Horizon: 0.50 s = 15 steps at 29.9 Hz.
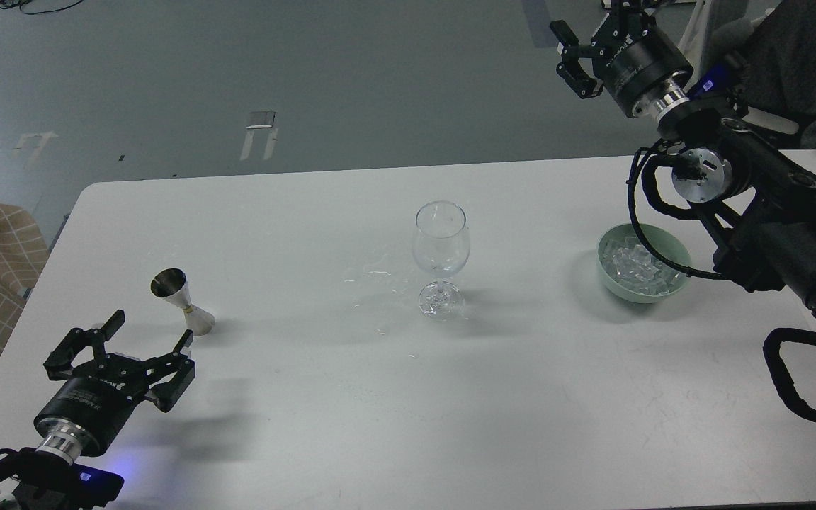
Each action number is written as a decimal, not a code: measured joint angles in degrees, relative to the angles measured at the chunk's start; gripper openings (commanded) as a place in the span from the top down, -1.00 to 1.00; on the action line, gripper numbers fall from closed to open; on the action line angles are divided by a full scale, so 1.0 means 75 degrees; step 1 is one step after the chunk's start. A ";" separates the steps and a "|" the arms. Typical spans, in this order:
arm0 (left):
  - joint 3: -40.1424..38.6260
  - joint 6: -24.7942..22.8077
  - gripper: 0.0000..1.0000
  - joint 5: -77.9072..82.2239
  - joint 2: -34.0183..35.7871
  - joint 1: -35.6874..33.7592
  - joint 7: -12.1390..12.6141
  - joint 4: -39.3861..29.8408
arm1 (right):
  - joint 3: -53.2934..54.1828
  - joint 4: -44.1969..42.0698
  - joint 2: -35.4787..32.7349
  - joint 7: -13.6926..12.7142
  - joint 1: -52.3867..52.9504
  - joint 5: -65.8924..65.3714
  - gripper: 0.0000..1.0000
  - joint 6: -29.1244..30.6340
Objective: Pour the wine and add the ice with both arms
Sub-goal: 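Lower the open left gripper toward the metal jigger, then close the left gripper around the metal jigger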
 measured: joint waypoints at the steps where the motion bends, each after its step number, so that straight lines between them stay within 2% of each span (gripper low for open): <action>1: 0.0008 0.0034 -0.93 0.0060 -0.0076 -0.0064 -0.0004 0.0035 | 0.0000 0.0001 0.0015 0.0000 -0.0019 0.0000 -1.00 -0.0003; 15: -0.0047 0.0070 -0.94 0.0702 -0.0661 -0.1068 -0.0065 0.1139 | -0.0007 0.0002 0.0036 0.0000 -0.0054 -0.0020 -1.00 -0.0023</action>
